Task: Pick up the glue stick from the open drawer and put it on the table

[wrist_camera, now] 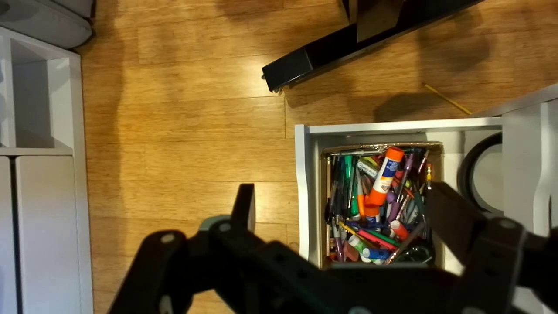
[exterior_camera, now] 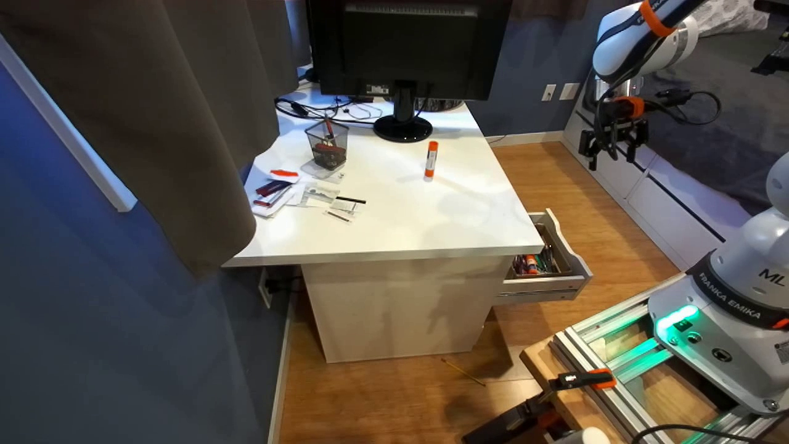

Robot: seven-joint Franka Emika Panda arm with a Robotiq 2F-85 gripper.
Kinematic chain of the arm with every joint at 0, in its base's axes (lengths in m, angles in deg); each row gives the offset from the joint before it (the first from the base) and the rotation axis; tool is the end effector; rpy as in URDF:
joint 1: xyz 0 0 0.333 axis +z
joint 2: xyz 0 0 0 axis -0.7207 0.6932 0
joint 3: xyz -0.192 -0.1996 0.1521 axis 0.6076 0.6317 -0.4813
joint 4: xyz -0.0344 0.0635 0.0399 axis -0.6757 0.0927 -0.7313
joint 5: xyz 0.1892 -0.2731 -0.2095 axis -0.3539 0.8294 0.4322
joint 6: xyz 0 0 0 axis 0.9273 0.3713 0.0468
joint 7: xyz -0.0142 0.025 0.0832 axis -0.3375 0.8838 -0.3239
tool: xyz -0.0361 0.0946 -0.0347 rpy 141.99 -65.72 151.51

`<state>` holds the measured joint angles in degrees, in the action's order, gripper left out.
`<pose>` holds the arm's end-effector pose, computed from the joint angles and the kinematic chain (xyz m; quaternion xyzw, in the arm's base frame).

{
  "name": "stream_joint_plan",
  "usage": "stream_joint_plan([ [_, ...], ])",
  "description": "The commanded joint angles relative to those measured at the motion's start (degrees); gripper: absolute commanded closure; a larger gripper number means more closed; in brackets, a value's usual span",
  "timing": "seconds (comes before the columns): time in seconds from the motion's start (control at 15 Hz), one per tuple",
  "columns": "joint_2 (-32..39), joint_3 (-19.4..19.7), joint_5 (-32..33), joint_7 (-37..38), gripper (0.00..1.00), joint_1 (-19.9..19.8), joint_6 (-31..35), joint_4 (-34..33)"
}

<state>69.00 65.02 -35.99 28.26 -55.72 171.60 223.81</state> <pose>0.4222 -0.1484 0.2265 0.9608 -0.1902 -0.1773 0.0960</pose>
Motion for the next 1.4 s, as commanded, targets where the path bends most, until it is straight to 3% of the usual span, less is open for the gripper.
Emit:
stream_joint_plan([
  [0.0, 10.7, 0.9, -3.5, 0.9, 0.0, 0.3, 4.3, -3.9],
  [0.27, 20.7, 2.3, -7.4, -0.5, 0.0, -0.7, 9.1, -7.9],
  [0.67, 34.3, 1.2, -17.1, -1.1, 0.0, -2.5, 10.3, -15.6],
  [0.87, 40.1, 1.2, -18.9, -1.6, 0.0, -2.1, 9.7, -19.4],
  [0.93, 36.3, 2.6, -17.7, -1.3, 0.0, -0.7, 9.9, -15.9],
  [1.33, 40.2, 2.4, -18.4, -1.3, 0.0, -0.7, 10.0, -18.9],
])
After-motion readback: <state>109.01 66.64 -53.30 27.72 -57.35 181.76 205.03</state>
